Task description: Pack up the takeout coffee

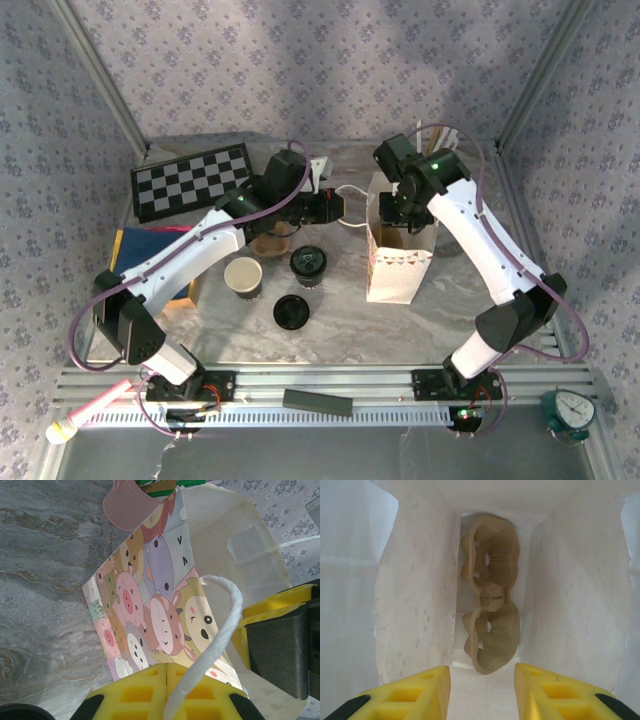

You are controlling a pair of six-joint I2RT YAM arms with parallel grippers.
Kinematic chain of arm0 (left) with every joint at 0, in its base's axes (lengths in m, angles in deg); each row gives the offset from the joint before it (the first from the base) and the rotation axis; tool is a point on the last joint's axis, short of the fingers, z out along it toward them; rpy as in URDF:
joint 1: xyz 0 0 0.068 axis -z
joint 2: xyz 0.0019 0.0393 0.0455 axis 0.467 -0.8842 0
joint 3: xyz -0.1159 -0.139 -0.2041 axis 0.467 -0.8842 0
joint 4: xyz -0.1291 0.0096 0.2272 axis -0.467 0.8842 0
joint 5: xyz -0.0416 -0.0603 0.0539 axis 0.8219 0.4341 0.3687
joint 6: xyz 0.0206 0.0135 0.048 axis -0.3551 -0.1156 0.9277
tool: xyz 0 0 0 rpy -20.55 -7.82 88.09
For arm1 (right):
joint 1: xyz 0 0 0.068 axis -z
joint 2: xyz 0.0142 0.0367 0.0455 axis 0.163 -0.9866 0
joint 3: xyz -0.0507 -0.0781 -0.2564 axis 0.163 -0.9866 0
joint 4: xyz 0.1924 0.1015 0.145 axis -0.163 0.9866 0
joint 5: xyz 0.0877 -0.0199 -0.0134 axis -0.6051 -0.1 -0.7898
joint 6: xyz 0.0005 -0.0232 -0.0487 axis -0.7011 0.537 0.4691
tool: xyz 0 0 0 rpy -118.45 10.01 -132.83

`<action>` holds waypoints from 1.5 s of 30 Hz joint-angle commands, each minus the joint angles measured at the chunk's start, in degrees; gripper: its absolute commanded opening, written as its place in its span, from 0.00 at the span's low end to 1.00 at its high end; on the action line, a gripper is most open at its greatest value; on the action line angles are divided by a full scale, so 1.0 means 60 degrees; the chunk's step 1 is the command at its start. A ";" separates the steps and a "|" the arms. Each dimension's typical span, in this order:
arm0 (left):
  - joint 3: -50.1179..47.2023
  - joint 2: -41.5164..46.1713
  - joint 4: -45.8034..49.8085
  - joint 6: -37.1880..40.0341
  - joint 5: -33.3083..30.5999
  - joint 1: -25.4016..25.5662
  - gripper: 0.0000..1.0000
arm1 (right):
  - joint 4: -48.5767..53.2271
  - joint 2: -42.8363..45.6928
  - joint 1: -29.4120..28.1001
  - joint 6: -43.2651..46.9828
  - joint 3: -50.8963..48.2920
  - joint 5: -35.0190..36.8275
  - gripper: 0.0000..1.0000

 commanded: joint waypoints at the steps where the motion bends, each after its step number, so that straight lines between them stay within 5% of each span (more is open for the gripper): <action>1: 0.0175 0.0037 -0.0192 0.0033 0.0133 0.0062 0.00 | -0.0075 0.0285 0.0159 -0.0067 -0.0132 -0.0110 0.38; 13: 0.0235 -0.0020 -0.0319 -0.0030 0.0279 0.0064 0.00 | -0.1274 -0.0109 0.0665 -0.0210 -0.1267 -0.1130 0.30; 45: -0.0035 0.0197 -0.0397 -0.0021 0.0141 0.0149 0.00 | -0.2662 -0.0513 0.0915 -0.0570 -0.3532 -0.1240 0.24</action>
